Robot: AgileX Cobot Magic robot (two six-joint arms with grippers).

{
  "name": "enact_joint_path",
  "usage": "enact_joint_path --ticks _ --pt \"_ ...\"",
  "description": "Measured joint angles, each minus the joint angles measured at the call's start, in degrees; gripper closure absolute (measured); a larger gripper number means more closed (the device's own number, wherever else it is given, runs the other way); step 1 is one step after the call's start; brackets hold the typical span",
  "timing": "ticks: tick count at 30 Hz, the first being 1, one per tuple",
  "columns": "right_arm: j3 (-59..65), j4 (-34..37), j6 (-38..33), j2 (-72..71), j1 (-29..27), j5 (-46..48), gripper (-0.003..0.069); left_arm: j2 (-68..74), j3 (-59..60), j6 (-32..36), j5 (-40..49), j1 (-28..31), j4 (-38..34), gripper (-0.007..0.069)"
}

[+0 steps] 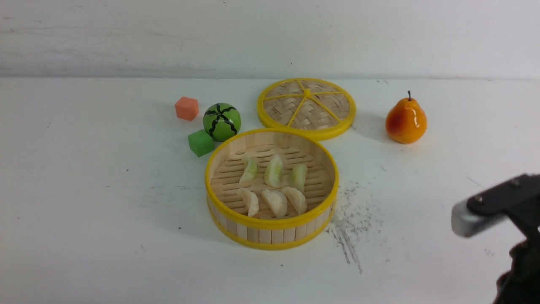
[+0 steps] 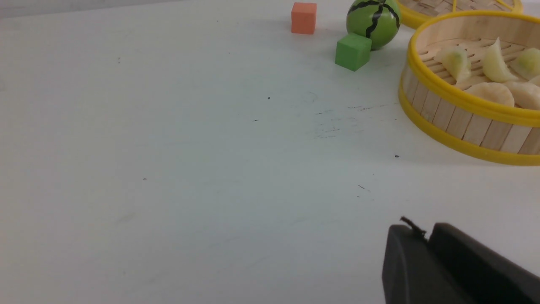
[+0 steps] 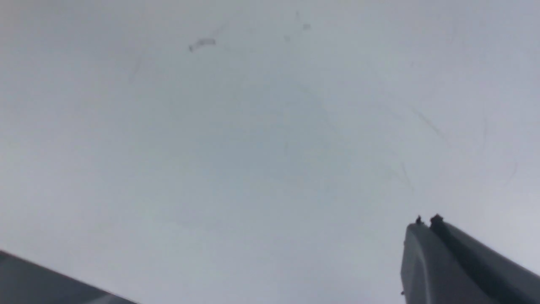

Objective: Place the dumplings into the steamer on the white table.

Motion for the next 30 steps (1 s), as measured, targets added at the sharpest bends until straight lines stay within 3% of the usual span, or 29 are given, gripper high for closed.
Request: enact_joint_path --ticks 6,15,21,30 --pt "3.1 -7.1 -4.1 -4.1 -0.9 -0.4 0.0666 0.0 0.0 0.0 0.0 0.0 0.1 0.0549" --pt "3.3 -12.2 -5.9 -32.4 -13.5 -4.1 0.0659 0.0 0.0 0.0 0.6 0.0 0.1 0.0540" --pt "6.9 -10.7 -5.9 -48.8 -16.3 -19.6 0.0657 0.0 0.0 0.0 0.7 0.0 0.1 0.0534" --pt "31.0 -9.2 -4.0 -61.1 -16.6 -48.9 0.0652 0.0 0.0 0.0 0.7 0.0 0.1 0.0532"
